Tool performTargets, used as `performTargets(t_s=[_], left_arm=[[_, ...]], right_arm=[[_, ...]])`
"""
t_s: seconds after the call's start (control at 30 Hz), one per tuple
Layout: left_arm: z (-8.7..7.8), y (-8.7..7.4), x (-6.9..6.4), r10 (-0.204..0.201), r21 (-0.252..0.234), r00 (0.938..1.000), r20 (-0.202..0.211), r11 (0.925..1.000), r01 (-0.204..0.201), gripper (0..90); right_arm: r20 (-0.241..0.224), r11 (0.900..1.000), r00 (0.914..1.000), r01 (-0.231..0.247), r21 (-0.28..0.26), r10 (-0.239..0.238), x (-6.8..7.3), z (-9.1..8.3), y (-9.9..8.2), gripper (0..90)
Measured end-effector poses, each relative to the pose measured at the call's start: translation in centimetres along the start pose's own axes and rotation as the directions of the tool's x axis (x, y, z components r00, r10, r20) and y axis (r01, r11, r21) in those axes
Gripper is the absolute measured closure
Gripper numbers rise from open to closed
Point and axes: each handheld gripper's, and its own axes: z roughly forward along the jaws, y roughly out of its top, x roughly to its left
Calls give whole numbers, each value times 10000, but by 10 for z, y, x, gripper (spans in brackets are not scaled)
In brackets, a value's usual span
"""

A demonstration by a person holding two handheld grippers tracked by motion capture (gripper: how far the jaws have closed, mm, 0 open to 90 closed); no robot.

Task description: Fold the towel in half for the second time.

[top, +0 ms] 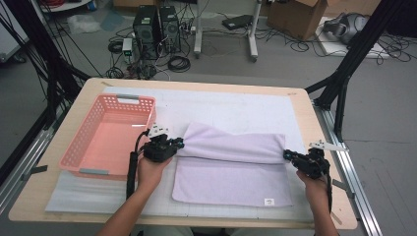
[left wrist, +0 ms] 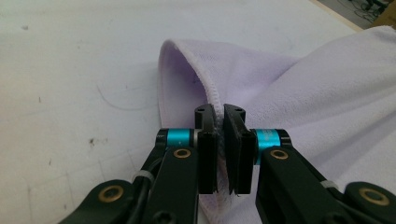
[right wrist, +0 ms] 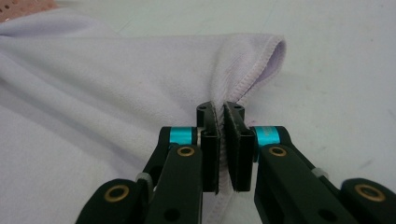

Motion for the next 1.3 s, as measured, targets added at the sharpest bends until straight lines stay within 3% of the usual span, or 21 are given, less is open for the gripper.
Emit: performTargets(t_s=[0.07,0.13,0.2,0.27,0.4,0.57,0.73,0.9,0.93,1.0,1.03,1.07,1.1,1.2,1.3], left_arm=[[1,0,1,7,58,10000,-50,10000,-7,799],[2,2,3,-199,-98,9998,-99,9998,198,689],[4,7,6,-371,-133,9992,-120,9992,370,545],[7,12,9,-505,-256,9987,-61,9984,503,490],[21,25,13,-601,-282,9981,-158,9978,597,455],[48,38,19,-713,89,9975,15,9974,713,451],[76,41,28,-981,721,9951,-154,9925,989,438],[92,37,31,-1050,992,9944,-118,9895,1056,489],[93,36,31,-1005,1110,9949,-74,9887,1007,542],[96,33,29,-833,1400,9965,41,9868,819,758],[95,33,29,-915,1364,9958,47,9866,900,856],[93,35,30,-1003,1256,9950,25,9871,992,868],[90,37,30,-1065,1048,9943,2,9888,1059,872],[76,45,30,-1219,286,9925,13,9921,1218,874],[61,52,27,-1012,-238,9949,59,9946,1013,874]], right_arm=[[39,10000,10000,40,72,-40,1,0,-1,847],[106,9999,9999,34,120,-35,2,1,0,819],[298,10000,9996,12,26,-13,2,1,4,697],[539,9999,9985,-111,-127,118,1,0,11,613],[817,9991,9961,-312,-274,333,-1,0,29,534],[1057,9982,9938,-379,454,329,-5,17,47,471],[1255,9903,9913,-548,1278,387,-12,42,56,434],[1493,9794,9875,-788,1860,511,-21,64,55,457],[1464,9762,9874,-886,1978,600,-23,68,54,493],[1219,9697,9890,-1087,2186,834,-26,72,52,598],[1146,9690,9901,-1050,2237,808,-26,73,51,714],[948,9696,9928,-934,2263,735,-26,72,52,801],[878,9730,9947,-718,2192,536,-24,71,53,816],[900,9842,9957,-355,1732,201,-21,59,58,829],[875,9962,9961,-167,856,91,-19,42,62,828]])
